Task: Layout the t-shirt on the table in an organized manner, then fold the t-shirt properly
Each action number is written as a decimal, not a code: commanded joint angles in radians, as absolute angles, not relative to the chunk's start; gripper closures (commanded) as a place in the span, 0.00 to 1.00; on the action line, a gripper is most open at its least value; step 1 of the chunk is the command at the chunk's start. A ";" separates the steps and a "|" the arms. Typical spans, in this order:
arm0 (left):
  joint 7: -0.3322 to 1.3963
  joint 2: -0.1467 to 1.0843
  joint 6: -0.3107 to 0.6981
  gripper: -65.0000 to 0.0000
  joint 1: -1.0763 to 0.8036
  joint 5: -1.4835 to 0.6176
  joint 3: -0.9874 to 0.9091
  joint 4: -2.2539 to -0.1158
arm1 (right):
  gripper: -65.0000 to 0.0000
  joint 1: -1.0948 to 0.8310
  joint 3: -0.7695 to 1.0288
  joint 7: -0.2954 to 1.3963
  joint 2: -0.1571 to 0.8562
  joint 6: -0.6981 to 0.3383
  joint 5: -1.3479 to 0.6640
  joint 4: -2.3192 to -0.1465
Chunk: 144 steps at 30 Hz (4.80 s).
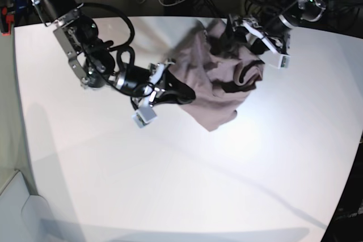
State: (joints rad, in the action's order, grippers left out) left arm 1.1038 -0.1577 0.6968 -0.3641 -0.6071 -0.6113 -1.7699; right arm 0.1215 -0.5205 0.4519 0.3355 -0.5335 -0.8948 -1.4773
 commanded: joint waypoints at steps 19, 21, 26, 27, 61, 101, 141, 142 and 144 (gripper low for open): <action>1.023 -0.157 0.526 0.00 -0.268 -0.716 -0.604 -1.609 | 0.93 0.082 -0.513 0.429 0.386 -0.545 -0.915 -1.504; 1.023 -0.157 0.503 0.00 -0.245 -0.714 -0.604 -1.583 | 0.93 0.081 -0.513 0.429 0.387 -0.545 -0.915 -1.504; 1.023 -0.157 0.466 0.00 -0.208 -0.714 -0.602 -1.532 | 0.93 0.081 -0.512 0.429 0.404 -0.545 -0.915 -1.504; 1.023 -0.157 0.450 0.00 -0.203 -0.714 -0.602 -1.527 | 0.93 0.081 -0.512 0.429 0.406 -0.545 -0.915 -1.504; 0.993 -0.157 0.177 0.00 -0.071 -0.526 -0.450 -1.429 | 0.93 0.088 -0.452 0.429 0.426 -0.545 -0.915 -1.500; 0.992 0.202 0.191 0.92 0.369 0.085 0.558 -1.419 | 0.93 -0.122 0.033 0.429 0.426 -0.561 -0.915 -1.520; 0.725 -0.096 0.191 0.91 0.754 0.151 1.400 -0.958 | 0.93 -0.375 0.369 0.430 0.426 -0.613 -0.915 -1.609; 0.730 -0.099 0.191 0.91 0.754 0.151 1.400 -0.960 | 0.93 -0.378 0.372 0.430 0.424 -0.613 -0.915 -1.609; 0.727 -0.099 0.191 0.85 0.753 0.151 1.399 -0.960 | 0.93 -0.377 0.372 0.430 0.424 -0.613 -0.915 -1.609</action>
State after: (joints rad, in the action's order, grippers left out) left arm 0.7315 -0.0845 0.2031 0.7265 0.1425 1.4082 -0.9489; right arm -0.3801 0.3634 0.4534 0.4080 -0.5945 -0.8963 -1.5917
